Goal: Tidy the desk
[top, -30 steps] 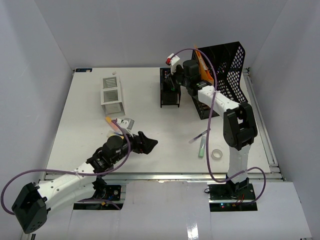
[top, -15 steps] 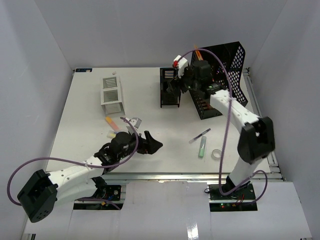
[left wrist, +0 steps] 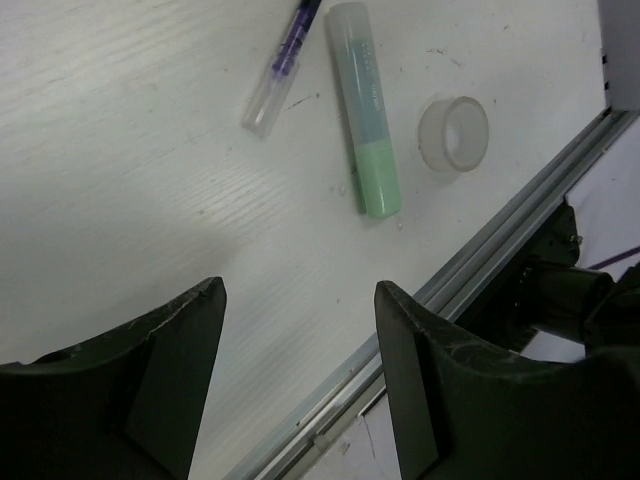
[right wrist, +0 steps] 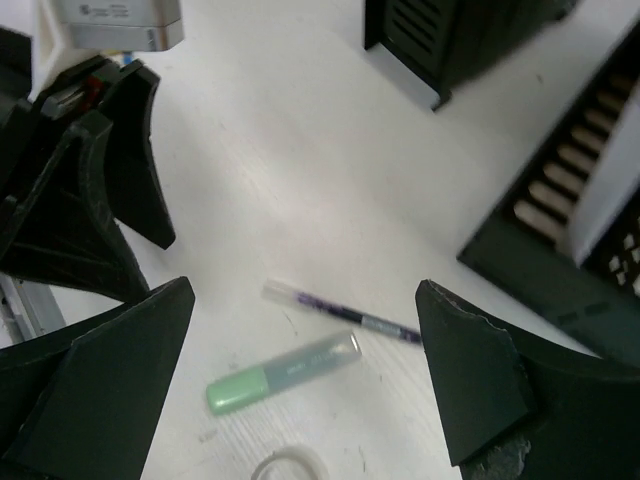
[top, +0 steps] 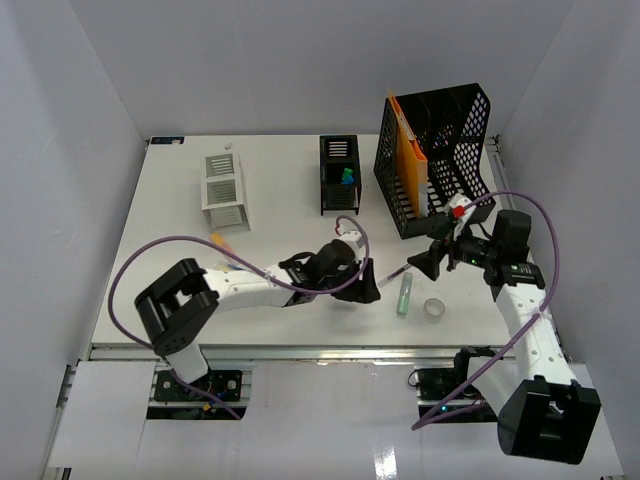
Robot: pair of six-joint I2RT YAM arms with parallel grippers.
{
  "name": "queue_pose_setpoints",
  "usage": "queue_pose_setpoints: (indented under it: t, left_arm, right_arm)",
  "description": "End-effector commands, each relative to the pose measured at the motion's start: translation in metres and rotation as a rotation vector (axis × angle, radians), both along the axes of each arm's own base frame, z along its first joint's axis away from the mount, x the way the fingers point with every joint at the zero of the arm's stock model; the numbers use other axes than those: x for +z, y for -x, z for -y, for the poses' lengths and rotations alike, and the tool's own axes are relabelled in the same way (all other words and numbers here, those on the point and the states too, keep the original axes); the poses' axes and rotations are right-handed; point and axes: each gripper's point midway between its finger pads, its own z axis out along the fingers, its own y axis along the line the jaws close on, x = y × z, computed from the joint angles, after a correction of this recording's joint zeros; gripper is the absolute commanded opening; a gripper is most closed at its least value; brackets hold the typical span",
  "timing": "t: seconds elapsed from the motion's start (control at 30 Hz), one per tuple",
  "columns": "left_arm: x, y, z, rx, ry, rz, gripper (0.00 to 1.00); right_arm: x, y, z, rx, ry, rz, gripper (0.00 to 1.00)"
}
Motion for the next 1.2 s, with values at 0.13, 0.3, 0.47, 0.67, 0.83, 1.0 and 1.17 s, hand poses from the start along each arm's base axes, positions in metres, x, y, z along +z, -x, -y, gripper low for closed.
queue_pose_setpoints:
  t: [0.13,0.3,0.47,0.67,0.83,1.0,1.17]
  left_arm:
    - [-0.029,-0.002,0.059,0.033,-0.201,0.014,0.72]
    - [-0.041,-0.008,0.09,0.053,-0.286,0.029,0.67]
    - [-0.05,-0.01,0.104,0.066,-0.339,0.048,0.66]
    - [-0.071,0.002,0.104,0.061,-0.422,0.043,0.6]
    - [-0.089,0.01,0.087,0.089,-0.511,0.056,0.47]
    - [-0.108,0.016,0.069,0.104,-0.582,0.058,0.4]
    - [-0.116,0.021,0.053,0.127,-0.614,0.054,0.29]
  right_arm:
    - [0.01,-0.01,0.058,-0.212,-0.047,0.028,0.98]
    - [0.009,-0.017,0.073,-0.302,-0.023,0.029,0.98]
    - [0.009,-0.016,0.075,-0.308,-0.05,0.008,0.98]
    - [0.009,-0.016,0.08,-0.323,-0.057,0.006,0.98]
    - [0.009,-0.013,0.083,-0.325,-0.078,-0.002,0.98]
    - [0.008,-0.01,0.083,-0.312,-0.106,-0.018,0.98]
    - [0.005,-0.01,0.084,-0.311,-0.108,-0.028,0.98]
